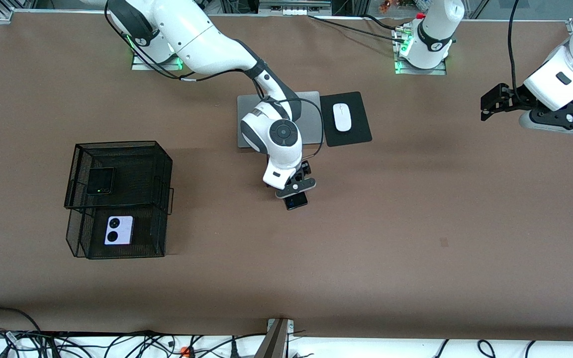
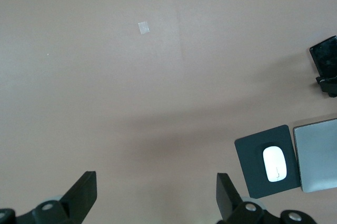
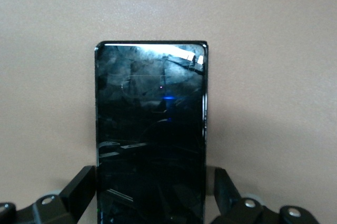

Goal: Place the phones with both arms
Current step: 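Lift the black slab phone with the right gripper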

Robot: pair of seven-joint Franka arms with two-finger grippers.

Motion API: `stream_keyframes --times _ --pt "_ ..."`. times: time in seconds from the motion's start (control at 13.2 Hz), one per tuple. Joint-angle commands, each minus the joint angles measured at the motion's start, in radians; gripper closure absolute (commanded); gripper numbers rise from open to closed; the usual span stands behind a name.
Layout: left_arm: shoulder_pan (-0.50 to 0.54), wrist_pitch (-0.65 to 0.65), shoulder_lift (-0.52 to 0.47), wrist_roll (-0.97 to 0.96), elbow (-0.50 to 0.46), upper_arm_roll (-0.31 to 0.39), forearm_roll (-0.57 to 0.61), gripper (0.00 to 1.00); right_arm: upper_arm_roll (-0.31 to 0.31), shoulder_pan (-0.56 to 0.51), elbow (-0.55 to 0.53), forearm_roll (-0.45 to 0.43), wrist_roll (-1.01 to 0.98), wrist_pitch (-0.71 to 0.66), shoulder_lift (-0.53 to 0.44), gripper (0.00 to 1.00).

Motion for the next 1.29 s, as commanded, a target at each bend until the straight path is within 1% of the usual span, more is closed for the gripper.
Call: stream_keyframes --times 0.0,0.08,0.15,0.23,0.3,0.53,0.68,0.91,1.06,1.22 --pt "-0.006 -0.024 0.013 -0.003 0.03 0.002 -0.013 0.0 0.005 0.001 0.02 -0.026 0.057 0.006 0.019 0.44" --pt "-0.006 -0.024 0.013 -0.003 0.03 0.002 -0.013 0.0 0.005 0.001 0.02 -0.024 0.059 0.006 0.019 0.7" --pt "-0.006 -0.024 0.013 -0.003 0.03 0.002 -0.015 0.0 0.004 0.001 0.02 -0.024 0.057 0.006 0.019 0.84" --pt "-0.006 -0.024 0.013 -0.003 0.03 0.002 -0.015 0.0 0.004 0.001 0.02 -0.024 0.057 0.006 0.018 0.87" --pt "-0.006 -0.024 0.013 -0.003 0.03 0.002 -0.015 0.0 0.004 0.001 0.022 -0.024 0.056 0.005 0.016 0.94" --pt "-0.005 -0.026 0.013 -0.001 0.03 0.002 -0.015 0.0 0.005 0.002 0.028 -0.017 0.056 -0.03 -0.014 1.0" --pt "-0.005 -0.026 0.013 -0.003 0.03 0.002 -0.013 0.0 0.004 0.002 0.046 -0.017 0.062 -0.163 -0.057 1.0" --pt "-0.005 -0.027 0.013 -0.001 0.03 0.002 -0.015 0.0 0.008 0.002 0.129 -0.012 0.085 -0.328 -0.137 1.0" --pt "-0.006 -0.026 0.014 -0.004 0.032 0.002 -0.015 0.0 0.007 0.002 0.161 -0.012 0.106 -0.401 -0.172 1.0" --pt "-0.006 -0.027 0.014 -0.003 0.032 0.002 -0.015 0.0 -0.004 -0.005 0.165 -0.015 0.105 -0.489 -0.244 1.0"
